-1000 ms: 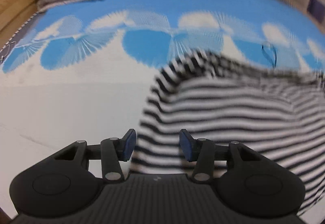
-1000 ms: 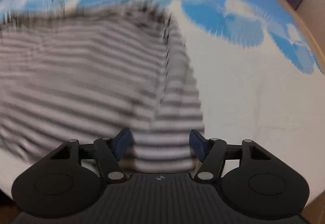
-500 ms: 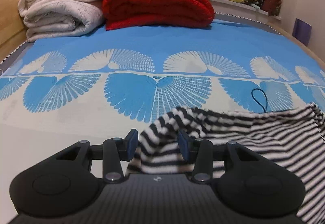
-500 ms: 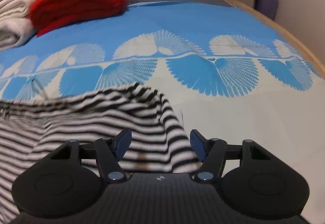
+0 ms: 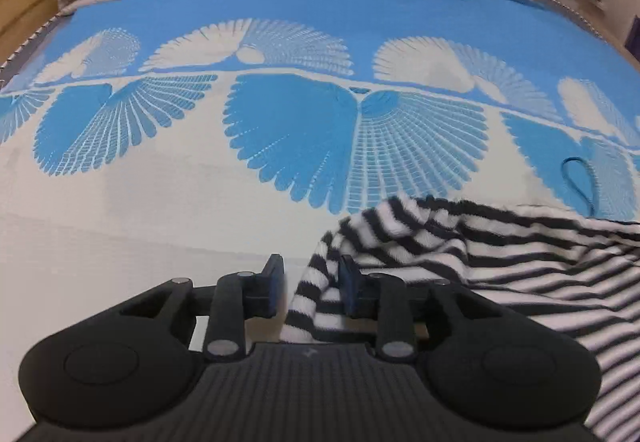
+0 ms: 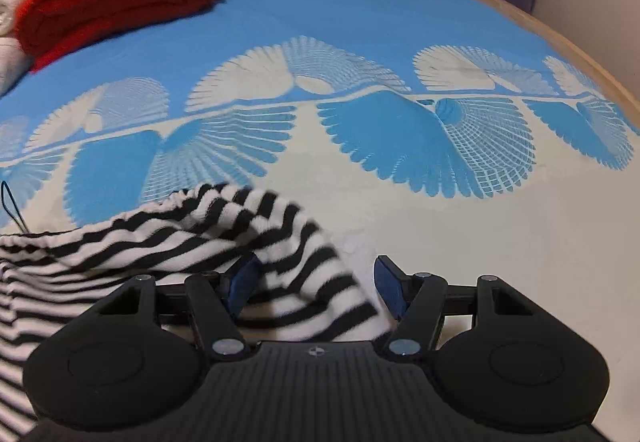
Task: Fold small clothes
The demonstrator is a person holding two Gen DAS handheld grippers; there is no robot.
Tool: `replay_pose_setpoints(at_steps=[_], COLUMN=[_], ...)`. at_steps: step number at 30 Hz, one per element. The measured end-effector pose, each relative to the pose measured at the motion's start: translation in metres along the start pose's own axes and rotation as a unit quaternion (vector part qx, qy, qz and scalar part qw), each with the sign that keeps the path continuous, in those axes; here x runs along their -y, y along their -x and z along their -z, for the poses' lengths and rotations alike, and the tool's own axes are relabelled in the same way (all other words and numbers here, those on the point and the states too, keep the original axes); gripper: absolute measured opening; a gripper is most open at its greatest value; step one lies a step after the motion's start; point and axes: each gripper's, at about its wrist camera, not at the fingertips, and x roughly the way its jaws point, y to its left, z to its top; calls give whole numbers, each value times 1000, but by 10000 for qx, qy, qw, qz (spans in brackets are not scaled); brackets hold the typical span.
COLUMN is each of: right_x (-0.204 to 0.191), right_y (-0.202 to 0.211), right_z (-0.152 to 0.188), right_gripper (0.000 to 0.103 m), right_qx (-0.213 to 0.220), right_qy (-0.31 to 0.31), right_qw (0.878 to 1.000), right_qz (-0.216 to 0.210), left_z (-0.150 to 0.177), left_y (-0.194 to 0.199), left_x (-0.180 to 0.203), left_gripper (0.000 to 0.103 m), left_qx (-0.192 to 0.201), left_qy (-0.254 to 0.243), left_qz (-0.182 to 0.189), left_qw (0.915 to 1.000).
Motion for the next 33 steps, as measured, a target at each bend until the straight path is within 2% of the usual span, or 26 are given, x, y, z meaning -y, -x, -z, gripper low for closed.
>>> replay_pose_setpoints(at_steps=[2,4,6,7,9,10,11,12,16,19,22,25,29,31,32,33], right_x=[5,11,18,20,25,26,28,30,31,28,22,11,-6,-17,-23,-30], right_y=[-6,-10,-12,-12,-10,-7,-4,2,43,77,116,159,206,222,230,237], right_z=[-5,-9,-11,-11,-10,-9,-9,-9,-6,0,14,31,59,70,76,82], right_gripper=[65,65,67,67,67,67,67,67,67,67,67,67,67,67,66,66], right_qx=[17,46,59,26,-34,-67,-115,-174,-44,120,252,516,815,904,988,1045], right_qy=[-125,-247,-325,-358,-433,-463,-498,-539,-335,33,185,364,439,461,467,473], right_qw=[9999,9997,9994,9994,9991,9989,9987,9983,9988,9987,9973,9944,9894,9872,9858,9845], right_qz=[61,35,46,31,14,5,-37,-137,-361,-503,-669,-853,-1123,-1228,-1273,-1325], left_z=[-4,-4,-2,0,9,14,16,16,9,10,12,28,62,84,94,99], left_y=[26,42,40,32,8,-4,-8,-2,48,78,121,170,220,229,231,230], left_x=[-1,2,11,18,28,31,29,27,28,26,15,-2,-26,-36,-40,-44], left_gripper=[36,36,36,36,36,35,35,36,43,43,44,48,48,48,48,48], left_qx=[433,687,650,539,122,-156,-255,-203,405,541,787,991,1411,1609,1616,1455], left_qy=[16,-51,-253,-428,-800,-901,-861,-754,-605,-532,-257,0,-46,-89,-107,-176], left_qz=[126,466,820,831,516,232,57,65,490,659,704,712,649,544,495,409], left_qw=[9990,9965,9942,9942,9954,9955,9959,9969,9961,9949,9941,9925,9879,9854,9856,9884])
